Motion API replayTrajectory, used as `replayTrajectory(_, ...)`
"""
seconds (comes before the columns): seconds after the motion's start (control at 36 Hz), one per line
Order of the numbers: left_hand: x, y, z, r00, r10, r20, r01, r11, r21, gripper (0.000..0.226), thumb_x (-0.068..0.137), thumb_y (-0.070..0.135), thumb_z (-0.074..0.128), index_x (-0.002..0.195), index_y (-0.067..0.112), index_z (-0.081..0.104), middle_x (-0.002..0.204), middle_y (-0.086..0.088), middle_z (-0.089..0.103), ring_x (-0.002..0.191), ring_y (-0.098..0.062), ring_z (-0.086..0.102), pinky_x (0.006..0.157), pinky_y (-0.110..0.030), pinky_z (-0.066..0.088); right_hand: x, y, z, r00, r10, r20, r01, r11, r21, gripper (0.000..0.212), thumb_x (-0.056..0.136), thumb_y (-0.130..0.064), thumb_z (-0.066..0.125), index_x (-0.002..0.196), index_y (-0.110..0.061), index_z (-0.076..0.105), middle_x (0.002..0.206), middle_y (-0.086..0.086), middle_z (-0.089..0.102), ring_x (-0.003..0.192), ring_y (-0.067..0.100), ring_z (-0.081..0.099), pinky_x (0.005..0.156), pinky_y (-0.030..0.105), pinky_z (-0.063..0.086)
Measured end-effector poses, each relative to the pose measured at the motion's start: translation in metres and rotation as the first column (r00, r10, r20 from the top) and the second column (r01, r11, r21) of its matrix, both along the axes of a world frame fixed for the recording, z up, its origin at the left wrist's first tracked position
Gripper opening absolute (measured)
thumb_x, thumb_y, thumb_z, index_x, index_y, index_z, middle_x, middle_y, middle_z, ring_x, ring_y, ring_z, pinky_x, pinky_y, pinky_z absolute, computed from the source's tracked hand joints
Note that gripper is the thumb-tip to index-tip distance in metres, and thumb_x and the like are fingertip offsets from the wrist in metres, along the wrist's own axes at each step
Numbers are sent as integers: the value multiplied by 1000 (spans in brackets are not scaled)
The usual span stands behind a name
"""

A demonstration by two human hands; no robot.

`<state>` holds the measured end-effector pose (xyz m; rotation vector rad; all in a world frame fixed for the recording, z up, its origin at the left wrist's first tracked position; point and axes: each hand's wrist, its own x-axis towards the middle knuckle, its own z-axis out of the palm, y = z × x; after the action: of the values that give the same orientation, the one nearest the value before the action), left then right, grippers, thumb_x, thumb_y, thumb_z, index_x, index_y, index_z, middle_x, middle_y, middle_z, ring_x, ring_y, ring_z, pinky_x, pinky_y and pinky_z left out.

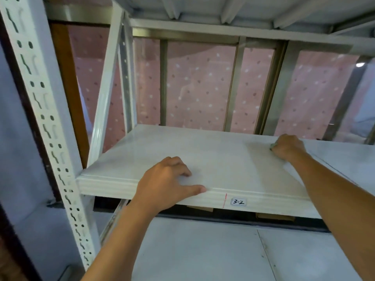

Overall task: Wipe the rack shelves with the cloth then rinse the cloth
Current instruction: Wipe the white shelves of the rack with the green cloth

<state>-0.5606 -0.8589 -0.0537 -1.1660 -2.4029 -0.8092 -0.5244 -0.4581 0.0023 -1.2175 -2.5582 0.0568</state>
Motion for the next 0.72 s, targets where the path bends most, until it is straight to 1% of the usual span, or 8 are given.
replayTrajectory(0.19, -2, 1, -3, 999, -22, -33, 24, 999, 42, 72, 67, 89, 52, 96, 27, 76, 98, 19, 64, 95, -1, 55, 75, -20, 49, -139, -180, 6, 904, 427, 21, -427, 904, -33, 30, 91, -21, 55, 114, -4, 64, 116, 17, 65, 104, 34, 64, 85, 34, 52)
replayTrajectory(0.33, -8, -3, -5, 996, -80, -38, 85, 981, 172, 46, 74, 65, 68, 89, 23, 79, 91, 14, 69, 81, -5, 63, 67, -33, 55, -201, -304, 3, 651, 758, -20, -757, 648, -84, 31, 92, -28, 53, 113, -11, 70, 116, 12, 67, 103, 32, 63, 86, 32, 52)
replayTrajectory(0.42, -16, -12, -1, 991, -114, 68, 94, 965, 246, 45, 71, 63, 74, 85, 21, 81, 88, 11, 71, 78, -7, 68, 70, -35, 56, -208, -332, 7, 519, 851, 75, -847, 524, -85, 30, 92, -32, 52, 108, -17, 72, 113, 10, 66, 96, 30, 63, 80, 32, 51)
replayTrajectory(0.5, -19, -13, 0, 990, -96, 108, 72, 976, 207, 49, 65, 66, 73, 79, 20, 79, 80, 11, 66, 76, -8, 63, 71, -36, 53, -206, -327, 6, 424, 897, 123, -899, 433, -59, 24, 93, -34, 53, 90, -18, 71, 101, 4, 68, 85, 24, 60, 73, 31, 48)
replayTrajectory(0.56, -18, -14, -2, 989, -104, 103, 78, 969, 233, 47, 66, 66, 73, 79, 21, 79, 81, 13, 67, 81, -7, 63, 74, -33, 53, -203, -314, 6, 417, 902, 113, -905, 423, -37, 24, 94, -32, 55, 71, -24, 60, 80, -2, 60, 74, 20, 53, 63, 28, 38)
replayTrajectory(0.61, -16, -15, -4, 991, -97, 97, 70, 965, 253, 46, 67, 66, 74, 83, 23, 80, 84, 15, 69, 85, -4, 64, 77, -30, 53, -205, -292, 6, 466, 880, 85, -882, 470, -33, 28, 94, -30, 56, 67, -23, 56, 73, -2, 55, 73, 22, 56, 61, 28, 38)
replayTrajectory(0.67, -17, -15, -6, 993, -87, 74, 66, 967, 247, 47, 69, 66, 75, 85, 23, 81, 85, 15, 70, 85, -3, 66, 77, -30, 54, -208, -259, 4, 560, 825, 79, -827, 563, -17, 24, 93, -33, 55, 86, -15, 68, 90, 8, 66, 85, 30, 62, 67, 27, 43)
replayTrajectory(0.72, -17, -15, -5, 993, -85, 76, 64, 968, 242, 48, 71, 67, 73, 87, 23, 82, 86, 16, 71, 84, -2, 66, 76, -29, 55, -205, -214, 4, 670, 740, 64, -742, 671, 12, 33, 93, -35, 53, 104, -9, 70, 105, 14, 67, 92, 34, 63, 72, 27, 44)
